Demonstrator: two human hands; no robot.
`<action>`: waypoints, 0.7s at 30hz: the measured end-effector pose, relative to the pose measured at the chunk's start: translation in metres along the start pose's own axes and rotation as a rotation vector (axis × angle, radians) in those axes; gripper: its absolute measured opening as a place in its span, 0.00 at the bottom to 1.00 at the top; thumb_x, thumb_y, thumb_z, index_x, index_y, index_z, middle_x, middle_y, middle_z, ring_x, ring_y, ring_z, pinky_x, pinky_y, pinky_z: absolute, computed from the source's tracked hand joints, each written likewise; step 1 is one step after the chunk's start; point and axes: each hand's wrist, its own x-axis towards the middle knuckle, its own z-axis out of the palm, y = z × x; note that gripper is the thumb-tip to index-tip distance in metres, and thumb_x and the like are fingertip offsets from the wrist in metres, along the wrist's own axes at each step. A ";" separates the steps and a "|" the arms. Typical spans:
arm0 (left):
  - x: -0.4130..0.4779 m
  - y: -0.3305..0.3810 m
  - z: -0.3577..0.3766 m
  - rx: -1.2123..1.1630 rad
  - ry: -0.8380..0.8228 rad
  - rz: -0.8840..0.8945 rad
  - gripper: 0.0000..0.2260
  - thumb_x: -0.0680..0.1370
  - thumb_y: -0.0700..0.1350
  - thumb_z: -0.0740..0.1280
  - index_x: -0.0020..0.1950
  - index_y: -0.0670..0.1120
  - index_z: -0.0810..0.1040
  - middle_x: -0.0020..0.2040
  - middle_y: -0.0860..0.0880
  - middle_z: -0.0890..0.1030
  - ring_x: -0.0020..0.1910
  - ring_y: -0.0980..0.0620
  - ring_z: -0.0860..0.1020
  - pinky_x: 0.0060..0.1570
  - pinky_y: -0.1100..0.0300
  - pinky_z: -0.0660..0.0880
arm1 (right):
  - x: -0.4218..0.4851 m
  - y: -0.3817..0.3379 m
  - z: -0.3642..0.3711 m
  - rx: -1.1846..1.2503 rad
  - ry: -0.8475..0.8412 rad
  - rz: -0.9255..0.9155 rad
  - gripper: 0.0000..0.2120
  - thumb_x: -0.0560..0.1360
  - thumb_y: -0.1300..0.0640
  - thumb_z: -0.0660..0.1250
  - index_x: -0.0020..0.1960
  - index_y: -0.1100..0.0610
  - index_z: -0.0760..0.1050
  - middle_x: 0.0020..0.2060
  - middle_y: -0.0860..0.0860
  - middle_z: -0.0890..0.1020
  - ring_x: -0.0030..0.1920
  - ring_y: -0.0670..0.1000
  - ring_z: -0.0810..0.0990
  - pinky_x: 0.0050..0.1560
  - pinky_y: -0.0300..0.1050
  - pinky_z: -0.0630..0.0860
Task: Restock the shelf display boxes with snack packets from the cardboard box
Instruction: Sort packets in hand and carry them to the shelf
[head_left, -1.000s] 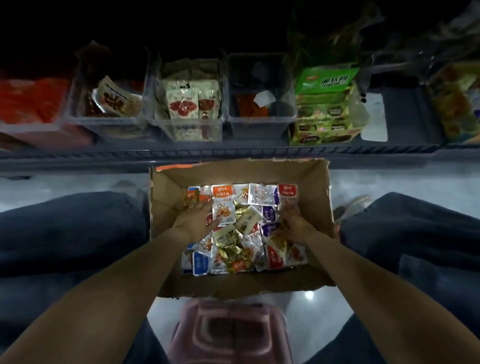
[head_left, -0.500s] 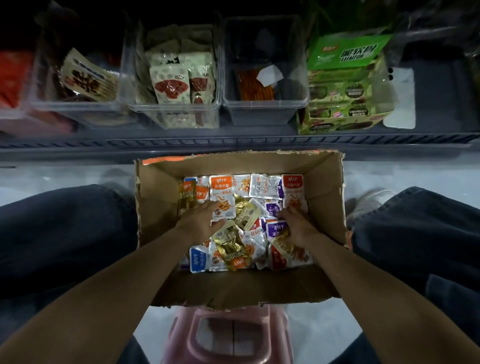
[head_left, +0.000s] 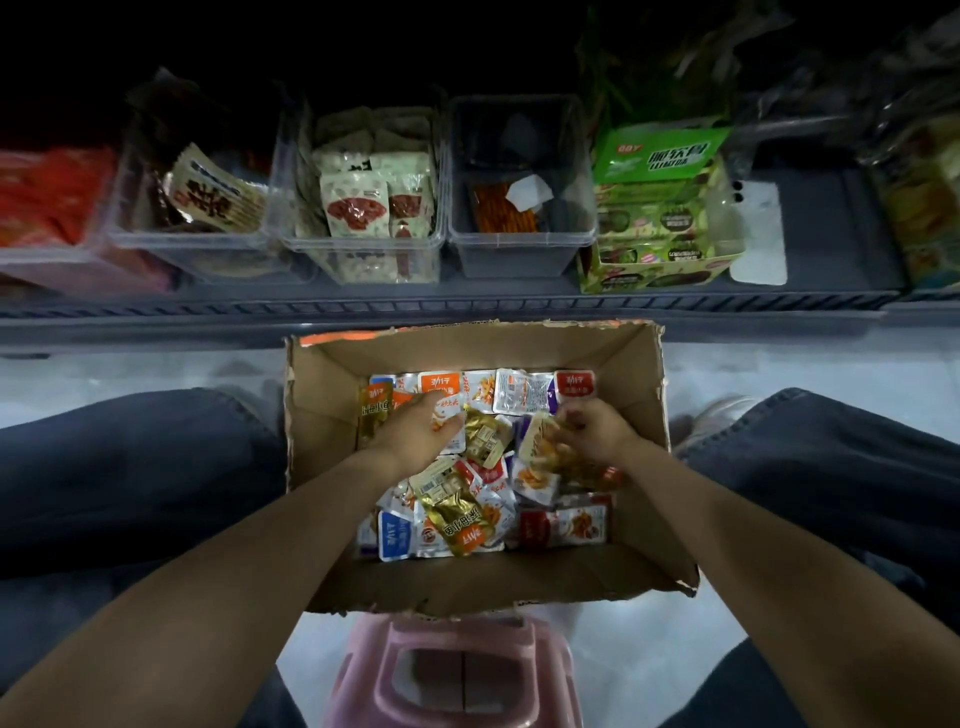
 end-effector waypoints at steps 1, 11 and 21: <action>-0.003 0.008 -0.002 -0.082 -0.003 0.000 0.29 0.79 0.59 0.58 0.76 0.48 0.58 0.76 0.47 0.61 0.73 0.46 0.63 0.70 0.51 0.63 | -0.003 -0.012 -0.009 0.052 0.014 -0.025 0.14 0.73 0.62 0.71 0.33 0.51 0.71 0.34 0.48 0.76 0.40 0.48 0.75 0.46 0.41 0.73; -0.063 0.077 -0.046 -0.531 -0.050 0.118 0.20 0.73 0.60 0.69 0.61 0.55 0.73 0.54 0.56 0.78 0.53 0.55 0.77 0.55 0.59 0.72 | -0.069 -0.132 -0.070 0.382 -0.060 -0.199 0.04 0.72 0.59 0.72 0.45 0.58 0.79 0.38 0.49 0.84 0.37 0.44 0.82 0.40 0.35 0.77; -0.115 0.097 -0.090 -0.889 0.188 0.366 0.09 0.74 0.47 0.71 0.53 0.53 0.78 0.49 0.52 0.83 0.47 0.53 0.81 0.46 0.61 0.78 | -0.131 -0.177 -0.065 0.557 0.334 -0.324 0.13 0.72 0.51 0.71 0.53 0.56 0.77 0.49 0.51 0.83 0.49 0.50 0.82 0.50 0.40 0.77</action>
